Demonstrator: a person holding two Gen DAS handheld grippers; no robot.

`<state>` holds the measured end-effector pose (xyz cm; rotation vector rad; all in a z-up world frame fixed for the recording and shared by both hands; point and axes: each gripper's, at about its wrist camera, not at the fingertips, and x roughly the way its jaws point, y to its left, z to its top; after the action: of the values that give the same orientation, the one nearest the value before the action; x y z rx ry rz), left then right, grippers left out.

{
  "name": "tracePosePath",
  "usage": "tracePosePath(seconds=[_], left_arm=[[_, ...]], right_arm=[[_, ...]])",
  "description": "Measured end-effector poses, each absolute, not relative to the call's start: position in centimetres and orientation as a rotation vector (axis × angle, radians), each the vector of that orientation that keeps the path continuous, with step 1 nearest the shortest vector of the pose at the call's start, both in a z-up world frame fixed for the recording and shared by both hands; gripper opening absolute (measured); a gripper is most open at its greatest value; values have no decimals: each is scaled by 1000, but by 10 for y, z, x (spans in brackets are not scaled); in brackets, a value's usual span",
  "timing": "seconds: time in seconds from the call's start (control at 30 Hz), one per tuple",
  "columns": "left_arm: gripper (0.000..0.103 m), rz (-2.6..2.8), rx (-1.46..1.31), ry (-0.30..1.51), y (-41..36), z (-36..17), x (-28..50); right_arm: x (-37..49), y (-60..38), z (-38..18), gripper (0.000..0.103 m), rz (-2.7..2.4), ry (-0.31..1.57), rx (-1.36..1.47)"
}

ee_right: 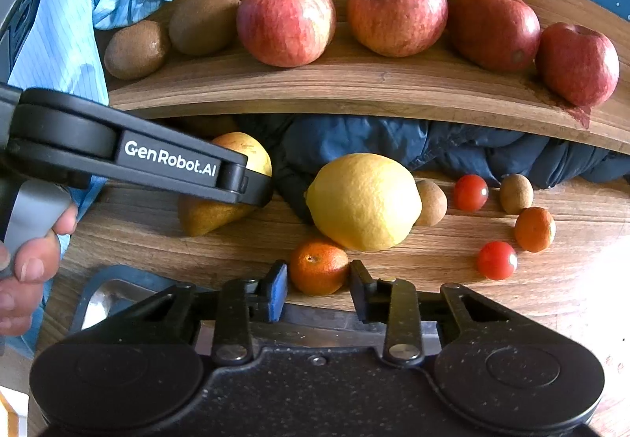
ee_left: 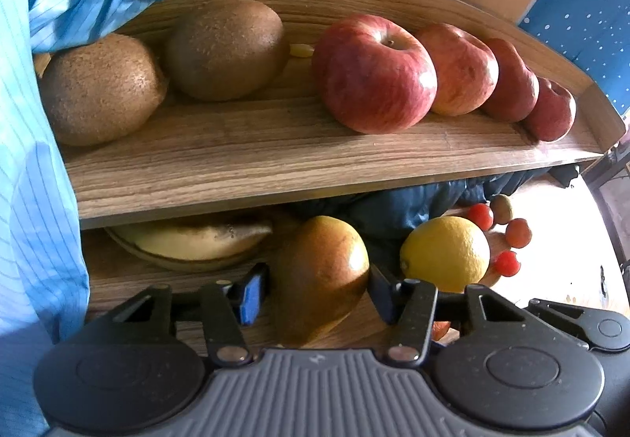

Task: Organize fruits
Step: 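Close left gripper on brown pear while right gripper closes on small mandarin, then carry the pear and mandarin in both grippers toward the steel tray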

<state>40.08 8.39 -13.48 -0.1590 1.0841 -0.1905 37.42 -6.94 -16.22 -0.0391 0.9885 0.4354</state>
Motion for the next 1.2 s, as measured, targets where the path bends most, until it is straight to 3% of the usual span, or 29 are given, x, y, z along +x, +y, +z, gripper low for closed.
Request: tracePosePath(seconds=[1.2], left_arm=[[58, -105, -193, 1004, 76, -107, 332]], right_arm=[[298, -92, -140, 35, 516, 896, -45]])
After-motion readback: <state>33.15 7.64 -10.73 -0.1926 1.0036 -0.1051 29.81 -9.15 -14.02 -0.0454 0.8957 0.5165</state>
